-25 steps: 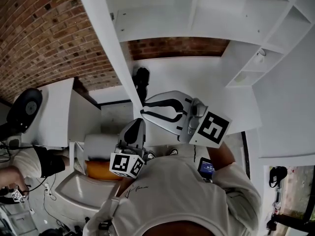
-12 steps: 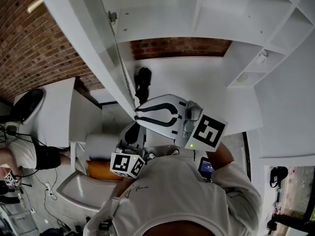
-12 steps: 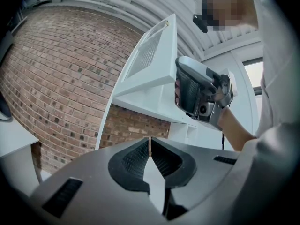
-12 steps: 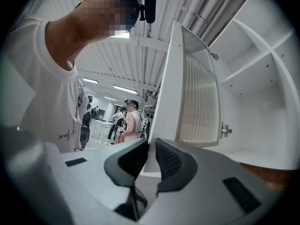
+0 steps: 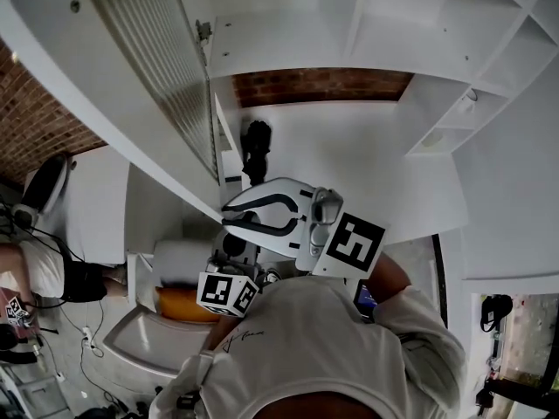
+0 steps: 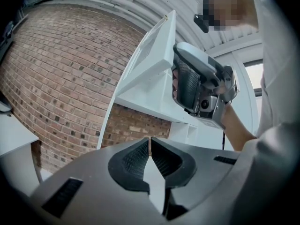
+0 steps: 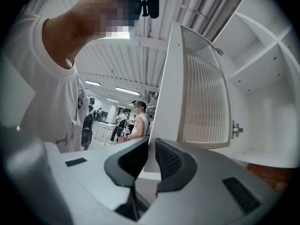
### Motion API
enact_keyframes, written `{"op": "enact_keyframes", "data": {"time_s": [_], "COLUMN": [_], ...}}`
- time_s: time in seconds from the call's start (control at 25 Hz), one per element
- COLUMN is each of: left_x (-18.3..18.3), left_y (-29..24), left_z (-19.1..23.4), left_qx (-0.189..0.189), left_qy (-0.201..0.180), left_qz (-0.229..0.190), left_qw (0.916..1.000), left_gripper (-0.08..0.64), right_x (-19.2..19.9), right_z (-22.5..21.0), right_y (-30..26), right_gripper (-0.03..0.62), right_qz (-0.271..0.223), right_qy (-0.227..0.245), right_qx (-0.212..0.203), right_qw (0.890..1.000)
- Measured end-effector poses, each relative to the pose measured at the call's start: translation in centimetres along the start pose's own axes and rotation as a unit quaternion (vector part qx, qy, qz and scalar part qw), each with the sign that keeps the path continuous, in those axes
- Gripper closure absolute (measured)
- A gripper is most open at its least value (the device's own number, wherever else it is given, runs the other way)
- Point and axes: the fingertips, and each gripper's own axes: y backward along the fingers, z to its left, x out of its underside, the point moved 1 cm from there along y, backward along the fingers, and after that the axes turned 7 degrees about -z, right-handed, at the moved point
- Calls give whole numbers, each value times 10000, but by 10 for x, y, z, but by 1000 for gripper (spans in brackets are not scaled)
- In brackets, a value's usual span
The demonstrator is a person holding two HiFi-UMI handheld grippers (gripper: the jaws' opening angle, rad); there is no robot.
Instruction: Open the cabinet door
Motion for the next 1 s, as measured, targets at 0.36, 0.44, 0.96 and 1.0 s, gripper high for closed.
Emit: {"op": "enact_keyframes", "data": {"time_s": [0.36,0.44,0.96,1.0], "left_x": [0,2,4,5], "left_y": [2,3,-3,-4], "left_z": [12,13,9,7], "left_qx": [-38,-41,60,73], "left_qy": [55,76,-95,-85], "left_qz": [12,36,86,93], "left_qw": [10000,10000,9999,9999], "left_gripper": [532,532,532,532], "right_x": [10,11,15,16], "right_z": [-6,-8,-11,-12], "right_y": [-25,-24,-12,-10], "right_gripper": [557,557,557,557], "right_qz": [197,135,201,220], "right_qy": [341,314,188,196], "right_qx": [271,253,393,421], "right_qw": [9989,9991,9988,9987]}}
